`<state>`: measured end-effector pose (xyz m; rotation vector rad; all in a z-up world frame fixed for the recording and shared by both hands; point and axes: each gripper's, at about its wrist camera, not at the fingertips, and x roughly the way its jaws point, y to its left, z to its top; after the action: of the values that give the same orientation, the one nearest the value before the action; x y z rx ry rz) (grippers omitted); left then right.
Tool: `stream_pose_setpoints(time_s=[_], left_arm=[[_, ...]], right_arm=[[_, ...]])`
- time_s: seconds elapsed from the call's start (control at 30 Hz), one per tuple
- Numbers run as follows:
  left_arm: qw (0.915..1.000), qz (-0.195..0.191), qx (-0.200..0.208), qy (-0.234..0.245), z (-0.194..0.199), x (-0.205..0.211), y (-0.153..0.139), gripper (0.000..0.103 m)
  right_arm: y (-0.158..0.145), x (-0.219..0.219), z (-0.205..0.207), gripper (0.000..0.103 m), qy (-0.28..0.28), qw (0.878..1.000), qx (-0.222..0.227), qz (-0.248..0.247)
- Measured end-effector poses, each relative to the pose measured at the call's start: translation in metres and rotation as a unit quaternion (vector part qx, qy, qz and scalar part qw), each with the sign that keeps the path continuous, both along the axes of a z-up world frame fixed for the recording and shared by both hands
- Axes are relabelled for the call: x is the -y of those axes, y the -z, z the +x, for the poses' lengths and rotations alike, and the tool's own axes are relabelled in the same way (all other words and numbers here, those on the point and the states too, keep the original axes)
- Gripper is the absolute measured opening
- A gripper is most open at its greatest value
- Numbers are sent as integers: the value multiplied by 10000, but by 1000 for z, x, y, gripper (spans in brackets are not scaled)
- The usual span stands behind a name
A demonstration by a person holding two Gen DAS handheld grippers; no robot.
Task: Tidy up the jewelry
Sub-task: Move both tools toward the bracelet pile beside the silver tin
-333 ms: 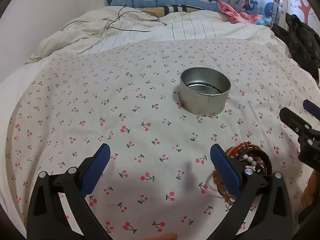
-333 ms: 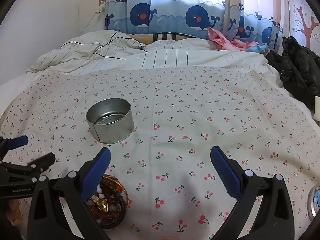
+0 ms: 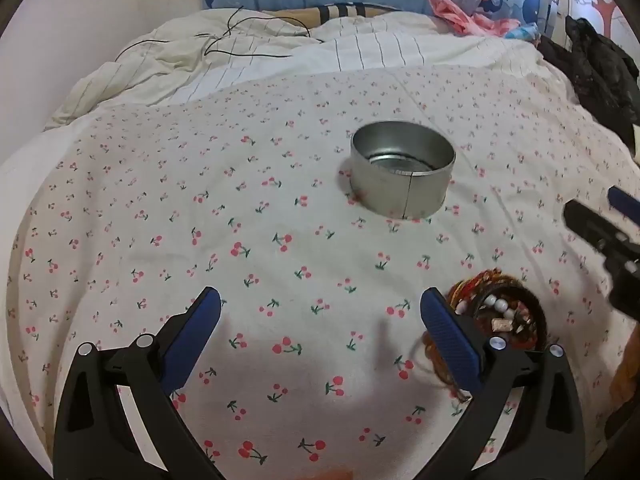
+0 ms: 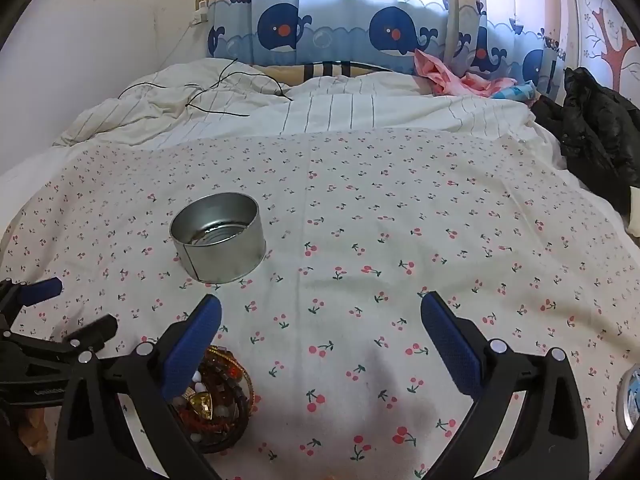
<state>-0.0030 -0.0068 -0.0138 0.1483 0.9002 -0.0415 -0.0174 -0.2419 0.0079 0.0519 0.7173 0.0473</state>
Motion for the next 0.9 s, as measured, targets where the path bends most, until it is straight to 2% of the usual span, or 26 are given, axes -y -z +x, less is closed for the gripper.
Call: stream_pose_setpoints(time_s=[0.2, 0.33, 0.4, 0.47, 0.57, 0.9], left_arm=[[9993, 202, -184, -260, -11, -7, 6, 96], [9969, -23, -654, -435, -35, -13, 19, 83], [9955, -68, -779, -540, -48, -15, 27, 82], [9952, -153, -739, -627, -58, -17, 29, 84], [9950, -152, -669, -724, -74, -18, 25, 93], [9964, 32, -495, -693, -89, -9, 28, 93]], right_arm=[[0, 5, -39, 96, 109, 9994, -20, 326], [3, 3, -69, 96, 84, 9992, 4, 385], [5, -2, -82, 96, 8, 9994, 1, 334], [7, -3, -89, 96, -41, 9994, 5, 329], [8, -4, -95, 96, -90, 9990, 35, 436], [8, 1, -94, 96, -26, 9985, 40, 551]])
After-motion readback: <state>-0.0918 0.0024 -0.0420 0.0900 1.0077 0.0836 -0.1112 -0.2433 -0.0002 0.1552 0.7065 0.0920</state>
